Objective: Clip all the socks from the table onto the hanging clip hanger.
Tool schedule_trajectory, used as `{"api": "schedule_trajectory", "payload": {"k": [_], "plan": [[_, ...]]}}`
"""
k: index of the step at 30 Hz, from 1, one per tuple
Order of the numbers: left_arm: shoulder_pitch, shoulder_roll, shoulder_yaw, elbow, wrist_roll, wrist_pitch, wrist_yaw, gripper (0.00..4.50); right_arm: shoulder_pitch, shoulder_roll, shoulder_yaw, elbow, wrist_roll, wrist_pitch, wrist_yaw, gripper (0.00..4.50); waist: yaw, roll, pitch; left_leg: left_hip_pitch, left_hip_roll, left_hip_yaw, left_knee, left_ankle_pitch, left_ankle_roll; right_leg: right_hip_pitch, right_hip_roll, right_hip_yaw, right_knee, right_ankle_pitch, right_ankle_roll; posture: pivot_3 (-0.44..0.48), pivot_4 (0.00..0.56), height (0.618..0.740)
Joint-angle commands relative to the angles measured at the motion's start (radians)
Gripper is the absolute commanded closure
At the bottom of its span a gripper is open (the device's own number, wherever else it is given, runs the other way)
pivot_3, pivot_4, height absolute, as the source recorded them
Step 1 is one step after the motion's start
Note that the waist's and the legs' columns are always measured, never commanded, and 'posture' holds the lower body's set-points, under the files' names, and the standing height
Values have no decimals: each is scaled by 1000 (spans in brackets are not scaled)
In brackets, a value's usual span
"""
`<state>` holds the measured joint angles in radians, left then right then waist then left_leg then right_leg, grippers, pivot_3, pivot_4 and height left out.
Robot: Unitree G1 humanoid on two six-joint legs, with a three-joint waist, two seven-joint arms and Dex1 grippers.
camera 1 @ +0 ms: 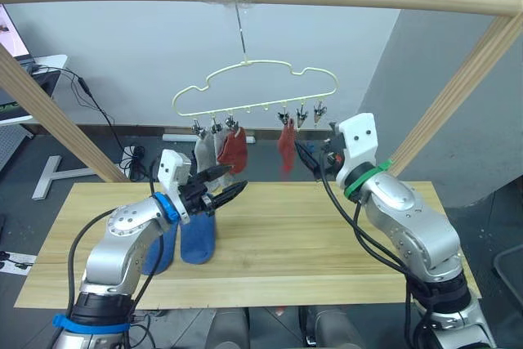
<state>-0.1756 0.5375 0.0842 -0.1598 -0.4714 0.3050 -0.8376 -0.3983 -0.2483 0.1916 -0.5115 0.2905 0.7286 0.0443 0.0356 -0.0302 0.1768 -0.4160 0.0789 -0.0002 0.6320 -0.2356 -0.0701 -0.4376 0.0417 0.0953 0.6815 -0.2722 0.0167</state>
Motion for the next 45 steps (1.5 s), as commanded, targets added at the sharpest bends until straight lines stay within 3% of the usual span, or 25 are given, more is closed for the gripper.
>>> {"api": "schedule_trajectory", "payload": {"k": [1,4,8,15,17,45], "plan": [[-35,12,40,-41,-57,19,-18,1606,-6,46,20,-4,-36,-34,-6,0,3,0,0,0,0,0,0,0,0,0,0,0,0,0,0,240,169,740],[-45,17,38,-42,-53,18,-17,1588,-14,91,31,18,-61,-50,-14,357,8,0,0,0,0,0,0,0,0,0,0,0,0,0,0,249,169,740],[-46,17,31,-58,-49,21,-9,1588,-29,155,34,58,-90,-54,-34,1579,17,0,0,0,0,0,0,0,0,0,0,0,0,2,-3,250,171,740],[-44,11,26,-71,-38,21,1,1588,-46,206,-17,133,-143,-79,-68,1579,21,0,0,0,0,0,0,0,0,0,0,0,0,2,-3,255,177,740],[-45,10,24,-77,-38,22,4,1588,-57,213,-27,156,-150,-85,-67,1966,21,0,0,0,0,0,0,0,0,0,0,0,0,2,-3,257,179,740],[-84,5,8,-92,-33,31,33,1588,-173,299,-75,333,-198,-152,-72,1966,22,0,0,0,0,1,0,0,0,0,0,0,0,2,-4,266,181,740]]}}
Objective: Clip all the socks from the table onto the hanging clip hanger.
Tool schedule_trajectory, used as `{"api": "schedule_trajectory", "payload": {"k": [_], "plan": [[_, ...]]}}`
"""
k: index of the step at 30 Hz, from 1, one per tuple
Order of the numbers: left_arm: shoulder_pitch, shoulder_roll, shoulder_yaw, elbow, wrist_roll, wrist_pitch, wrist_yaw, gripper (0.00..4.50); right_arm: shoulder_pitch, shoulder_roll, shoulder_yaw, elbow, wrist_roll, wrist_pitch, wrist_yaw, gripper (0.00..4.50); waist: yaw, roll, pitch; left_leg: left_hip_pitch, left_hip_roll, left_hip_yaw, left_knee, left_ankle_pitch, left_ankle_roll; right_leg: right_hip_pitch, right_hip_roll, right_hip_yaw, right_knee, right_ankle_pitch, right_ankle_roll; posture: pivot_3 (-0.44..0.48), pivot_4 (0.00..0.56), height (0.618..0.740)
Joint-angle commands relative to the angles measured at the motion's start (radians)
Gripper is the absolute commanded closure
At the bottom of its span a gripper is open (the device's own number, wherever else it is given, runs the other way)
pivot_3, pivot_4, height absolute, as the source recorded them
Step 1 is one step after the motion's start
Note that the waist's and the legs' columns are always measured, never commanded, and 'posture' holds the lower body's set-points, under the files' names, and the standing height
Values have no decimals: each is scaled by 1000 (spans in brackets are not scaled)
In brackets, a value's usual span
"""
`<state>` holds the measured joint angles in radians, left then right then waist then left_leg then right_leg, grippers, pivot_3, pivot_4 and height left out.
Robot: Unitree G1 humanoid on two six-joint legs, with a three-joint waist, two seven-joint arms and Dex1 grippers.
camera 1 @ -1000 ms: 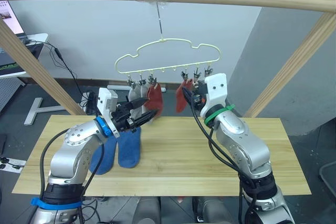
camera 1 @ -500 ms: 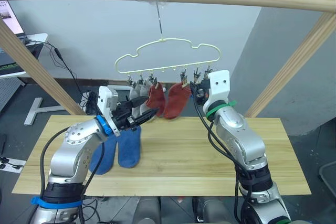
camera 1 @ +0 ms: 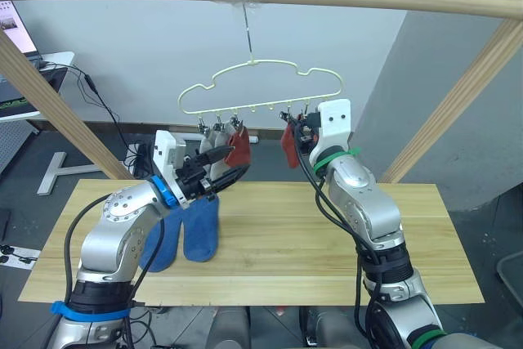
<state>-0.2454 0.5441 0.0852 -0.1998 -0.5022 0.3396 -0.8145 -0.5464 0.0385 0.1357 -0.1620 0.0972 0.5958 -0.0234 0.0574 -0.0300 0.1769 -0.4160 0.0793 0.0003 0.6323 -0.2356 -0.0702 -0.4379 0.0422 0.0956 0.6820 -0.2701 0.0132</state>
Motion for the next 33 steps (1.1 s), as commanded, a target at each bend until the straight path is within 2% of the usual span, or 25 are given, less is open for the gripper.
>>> {"api": "schedule_trajectory", "payload": {"k": [1,3,8,33], "plan": [[-13,-1,7,-55,-3,-2,12,1588,-25,15,-21,-16,-5,-18,-6,2147,0,0,0,0,0,0,0,0,0,0,0,0,0,0,0,267,182,740],[-12,0,7,-60,-4,1,15,1588,-25,18,-26,-13,-4,-17,-8,2534,0,0,0,0,0,0,0,0,0,0,0,0,0,0,0,267,182,740],[-5,2,7,-72,-9,8,22,1588,-19,21,-30,-23,-7,-11,-6,4195,0,0,0,0,0,0,0,0,0,0,0,0,0,0,0,266,184,740],[-3,-4,0,-58,9,-11,20,1588,-42,30,-18,-9,-37,-14,3,4195,0,0,0,0,0,0,0,0,0,0,0,0,0,0,0,267,187,740]]}}
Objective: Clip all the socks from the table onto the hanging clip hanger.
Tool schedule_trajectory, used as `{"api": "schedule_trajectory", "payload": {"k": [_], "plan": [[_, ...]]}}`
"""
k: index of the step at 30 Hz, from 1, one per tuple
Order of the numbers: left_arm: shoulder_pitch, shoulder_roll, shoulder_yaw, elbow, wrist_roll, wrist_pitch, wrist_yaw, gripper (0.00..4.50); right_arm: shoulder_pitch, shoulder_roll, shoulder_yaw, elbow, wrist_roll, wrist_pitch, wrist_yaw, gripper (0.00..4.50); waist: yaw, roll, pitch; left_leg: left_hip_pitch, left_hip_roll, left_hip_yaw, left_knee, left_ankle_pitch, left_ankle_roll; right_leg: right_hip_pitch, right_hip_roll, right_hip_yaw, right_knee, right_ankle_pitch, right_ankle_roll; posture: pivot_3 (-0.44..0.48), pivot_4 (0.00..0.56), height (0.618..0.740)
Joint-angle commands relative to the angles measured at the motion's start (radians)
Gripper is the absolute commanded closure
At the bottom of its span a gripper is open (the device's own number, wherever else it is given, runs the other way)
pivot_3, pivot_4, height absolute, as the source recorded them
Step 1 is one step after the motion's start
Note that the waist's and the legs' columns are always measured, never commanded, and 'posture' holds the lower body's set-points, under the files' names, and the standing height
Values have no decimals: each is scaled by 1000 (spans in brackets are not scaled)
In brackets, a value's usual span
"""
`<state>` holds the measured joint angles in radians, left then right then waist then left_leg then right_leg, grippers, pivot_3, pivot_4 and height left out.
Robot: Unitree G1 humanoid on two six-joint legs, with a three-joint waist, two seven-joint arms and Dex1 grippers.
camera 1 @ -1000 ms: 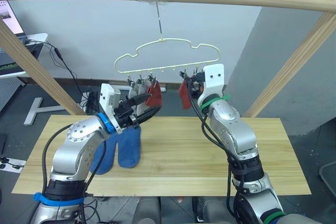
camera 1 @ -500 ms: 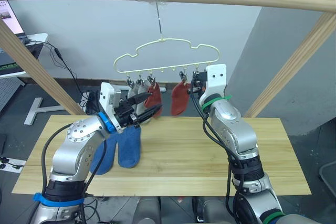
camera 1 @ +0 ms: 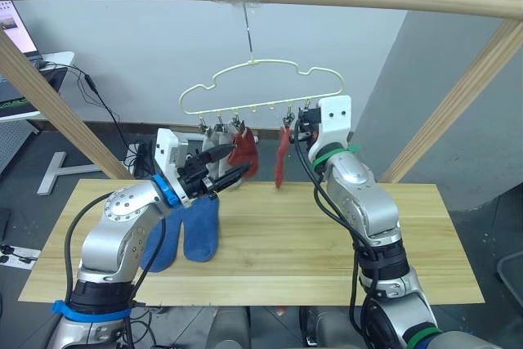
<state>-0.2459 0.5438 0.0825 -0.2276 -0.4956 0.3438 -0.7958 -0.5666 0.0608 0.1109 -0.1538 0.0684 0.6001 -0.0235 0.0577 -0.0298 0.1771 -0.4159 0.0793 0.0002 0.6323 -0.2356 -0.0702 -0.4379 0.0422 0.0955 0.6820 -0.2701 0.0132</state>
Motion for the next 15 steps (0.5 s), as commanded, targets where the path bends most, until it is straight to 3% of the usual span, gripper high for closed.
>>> {"api": "schedule_trajectory", "payload": {"k": [1,15], "plan": [[-2,-4,2,-31,2,-14,1,1588,-22,9,6,-17,-9,-18,4,4195,0,0,0,0,0,0,0,0,0,0,0,0,0,0,0,267,187,740],[-20,-15,-11,-47,6,-2,15,1588,-40,25,-7,-1,-17,-24,-5,4195,0,0,0,0,0,0,0,0,0,0,0,0,0,0,0,267,177,740]]}}
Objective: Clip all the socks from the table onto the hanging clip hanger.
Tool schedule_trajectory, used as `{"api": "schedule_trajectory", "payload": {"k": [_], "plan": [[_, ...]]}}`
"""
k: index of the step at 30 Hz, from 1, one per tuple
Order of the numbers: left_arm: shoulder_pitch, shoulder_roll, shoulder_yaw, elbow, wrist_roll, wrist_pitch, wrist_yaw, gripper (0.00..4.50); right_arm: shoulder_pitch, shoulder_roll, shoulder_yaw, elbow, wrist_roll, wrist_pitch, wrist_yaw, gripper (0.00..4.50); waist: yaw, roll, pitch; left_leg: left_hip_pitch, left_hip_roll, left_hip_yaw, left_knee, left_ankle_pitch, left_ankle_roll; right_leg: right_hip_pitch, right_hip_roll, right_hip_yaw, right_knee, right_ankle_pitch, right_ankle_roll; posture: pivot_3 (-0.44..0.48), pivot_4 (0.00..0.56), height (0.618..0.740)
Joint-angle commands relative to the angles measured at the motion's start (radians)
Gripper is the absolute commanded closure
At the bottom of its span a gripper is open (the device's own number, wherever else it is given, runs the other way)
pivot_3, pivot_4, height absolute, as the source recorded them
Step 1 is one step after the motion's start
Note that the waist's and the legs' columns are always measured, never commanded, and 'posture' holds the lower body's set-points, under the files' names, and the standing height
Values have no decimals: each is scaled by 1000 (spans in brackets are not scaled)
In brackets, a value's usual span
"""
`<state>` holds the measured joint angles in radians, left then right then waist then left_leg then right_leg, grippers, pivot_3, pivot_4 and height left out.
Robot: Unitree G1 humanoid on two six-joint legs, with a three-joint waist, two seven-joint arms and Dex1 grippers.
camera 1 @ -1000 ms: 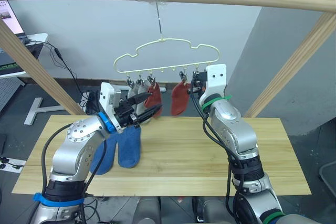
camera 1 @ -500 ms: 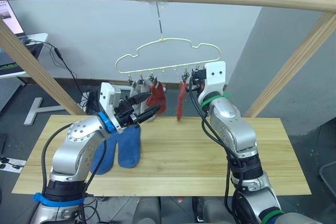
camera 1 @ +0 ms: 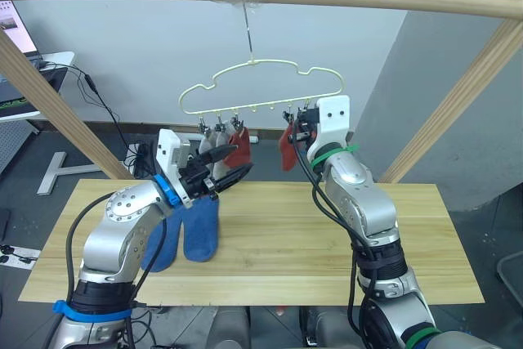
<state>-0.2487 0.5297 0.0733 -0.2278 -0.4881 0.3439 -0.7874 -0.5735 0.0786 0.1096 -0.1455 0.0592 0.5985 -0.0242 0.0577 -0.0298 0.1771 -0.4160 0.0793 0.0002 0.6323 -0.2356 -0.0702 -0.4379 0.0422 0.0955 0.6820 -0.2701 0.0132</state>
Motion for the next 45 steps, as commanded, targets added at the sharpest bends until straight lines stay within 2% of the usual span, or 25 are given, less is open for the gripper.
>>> {"api": "schedule_trajectory", "payload": {"k": [1,5,18,22,25,28,34,37,40,41,45], "plan": [[-16,0,-1,-46,-1,-3,5,1588,-33,7,-6,-10,-8,-24,-4,4195,0,0,0,0,0,0,0,0,0,0,0,0,0,0,0,267,177,740],[-14,2,2,-45,-4,-4,4,1588,-33,8,-9,-11,-4,-28,1,4354,0,0,0,0,0,0,0,0,0,0,0,0,0,0,0,267,177,740],[7,-3,-1,-68,-5,2,16,1588,-11,-2,-8,-41,-3,-10,10,4356,0,0,0,0,0,0,0,0,0,0,0,0,0,0,0,266,178,740],[17,-4,-2,-65,-3,8,18,1588,-28,84,-117,-115,132,150,-17,4356,0,0,0,0,0,0,0,0,0,0,0,0,0,0,0,266,180,740],[32,-1,-8,-56,3,5,10,1588,-64,182,-263,-172,295,307,-88,4356,4,0,0,0,0,-1,0,0,0,0,0,0,0,0,0,262,185,740],[59,-2,-5,-35,17,10,20,1588,-104,183,-329,-206,398,393,-144,4356,8,0,0,0,0,0,0,0,0,1,-1,-1,0,0,0,256,187,740],[139,-1,-1,63,170,-42,124,1588,-148,140,-348,-230,510,478,-198,4356,7,1,1,1,0,-1,-1,0,0,0,0,0,0,0,0,251,190,740],[168,-15,36,162,211,-78,185,1073,-144,114,-324,-233,531,489,-200,4356,4,1,1,0,0,0,-1,0,0,0,0,0,-1,0,0,239,196,740],[190,-2,9,246,279,-160,188,160,-135,92,-304,-233,536,490,-196,4356,-2,2,1,0,0,0,-1,0,0,-1,0,0,-1,0,0,235,203,740],[193,-4,-3,280,307,-184,201,42,-130,89,-302,-233,538,490,-197,4356,-2,2,2,0,0,0,-1,0,0,-1,0,0,-1,0,0,235,203,740],[192,-19,-37,368,369,-233,223,42,-119,84,-300,-236,540,493,-198,4356,-2,2,2,0,0,0,-2,0,0,-1,0,0,-1,0,0,239,207,740]]}}
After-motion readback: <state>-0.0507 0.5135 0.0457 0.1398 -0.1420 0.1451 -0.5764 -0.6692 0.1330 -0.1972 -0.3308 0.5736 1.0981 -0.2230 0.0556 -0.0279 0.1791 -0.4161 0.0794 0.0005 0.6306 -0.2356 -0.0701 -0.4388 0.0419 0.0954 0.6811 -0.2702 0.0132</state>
